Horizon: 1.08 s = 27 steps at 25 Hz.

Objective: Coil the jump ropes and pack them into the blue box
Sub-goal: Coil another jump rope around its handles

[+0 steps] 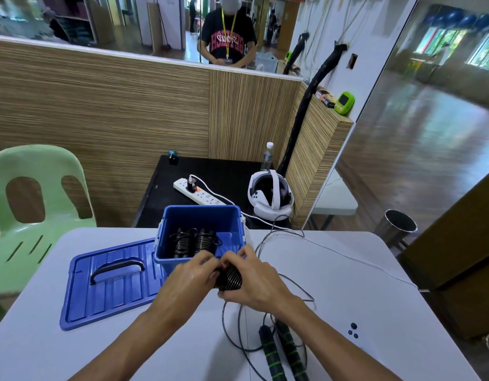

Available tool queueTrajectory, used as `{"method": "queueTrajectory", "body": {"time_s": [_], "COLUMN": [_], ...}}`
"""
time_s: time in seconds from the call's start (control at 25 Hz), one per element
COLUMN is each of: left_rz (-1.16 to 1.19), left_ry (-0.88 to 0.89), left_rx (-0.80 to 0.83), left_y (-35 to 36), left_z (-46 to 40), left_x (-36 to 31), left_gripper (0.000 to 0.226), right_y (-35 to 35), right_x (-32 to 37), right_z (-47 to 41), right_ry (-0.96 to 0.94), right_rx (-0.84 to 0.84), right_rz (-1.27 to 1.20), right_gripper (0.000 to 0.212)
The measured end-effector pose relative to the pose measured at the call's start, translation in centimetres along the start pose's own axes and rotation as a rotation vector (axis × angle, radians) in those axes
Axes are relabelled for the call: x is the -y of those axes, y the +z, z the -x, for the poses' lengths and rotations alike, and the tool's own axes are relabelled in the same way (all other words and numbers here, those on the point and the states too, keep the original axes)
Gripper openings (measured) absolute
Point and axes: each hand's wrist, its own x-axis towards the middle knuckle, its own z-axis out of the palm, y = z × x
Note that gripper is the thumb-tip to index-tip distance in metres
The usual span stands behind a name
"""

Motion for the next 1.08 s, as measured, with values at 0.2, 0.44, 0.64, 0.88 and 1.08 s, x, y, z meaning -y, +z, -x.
{"method": "queueTrajectory", "body": {"time_s": [0.2,0.44,0.64,0.88,1.08], "left_rz": [-0.18,-0.029,0.032,-0.103,-0.245], "left_ry": [0.087,0.022,0.029,-0.08,-0.198], "left_rx": [0.126,0.181,0.271,0.214,0.192], "left_y": [0.3,0.1,-0.9,-0.3,0.6], "left_z": [0.0,-0.4,-2.5,-3.3,-3.3], "left_x": [0.7,0.1,0.5,-1.6,-3.2], "left_gripper": [0.019,0.024,0.009,0.014,0.025], "right_y": [0.3,0.4,0.0,-0.2,-0.4], "right_x": [-0.5,-1.1,-1.5,-1.6,-1.1], "right_z": [-0.1,-0.3,-0.5,-0.8,-0.8], "right_ry": [-0.011,-0.021,-0.01,0.018,0.028], "right_rx": [-0.003,0.001,0.001,-0.014,-0.032], "right_rz": [-0.023,0.003,0.023,0.014,0.029], "right_gripper": [0.048,0.047,0.05,0.05,0.055]}}
